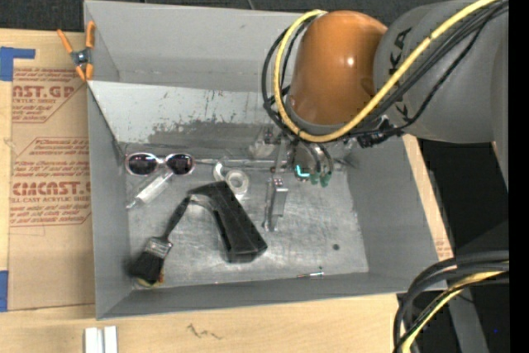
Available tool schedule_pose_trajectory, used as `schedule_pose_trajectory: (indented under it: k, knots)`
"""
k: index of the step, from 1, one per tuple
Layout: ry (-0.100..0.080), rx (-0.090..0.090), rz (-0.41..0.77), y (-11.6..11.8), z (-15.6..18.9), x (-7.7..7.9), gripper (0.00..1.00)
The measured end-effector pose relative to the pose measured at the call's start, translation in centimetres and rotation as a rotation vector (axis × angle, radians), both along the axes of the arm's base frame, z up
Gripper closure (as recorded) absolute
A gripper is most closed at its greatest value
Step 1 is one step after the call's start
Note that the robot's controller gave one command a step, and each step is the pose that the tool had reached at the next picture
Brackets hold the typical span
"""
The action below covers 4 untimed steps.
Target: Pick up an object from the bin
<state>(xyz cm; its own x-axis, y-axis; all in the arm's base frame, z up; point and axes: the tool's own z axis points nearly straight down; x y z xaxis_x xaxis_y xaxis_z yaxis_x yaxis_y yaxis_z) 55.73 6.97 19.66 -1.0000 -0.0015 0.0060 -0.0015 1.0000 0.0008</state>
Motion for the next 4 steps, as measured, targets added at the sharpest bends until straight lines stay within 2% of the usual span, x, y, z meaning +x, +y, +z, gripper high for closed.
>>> schedule_pose_trajectory:
  k: [1,2,3,4]
  knots:
    - [-0.008,0.0,-0.001,0.0,0.4,0.2,0.0]
    - [-0.011,0.001,-0.061,1.4,-7.0,-2.1,0.0]
    - [-0.003,-0.001,-0.189,1.6,-7.8,-3.6,0.0]
    - [-0.013,-0.001,-0.34,3.2,-7.5,-5.2,0.0]
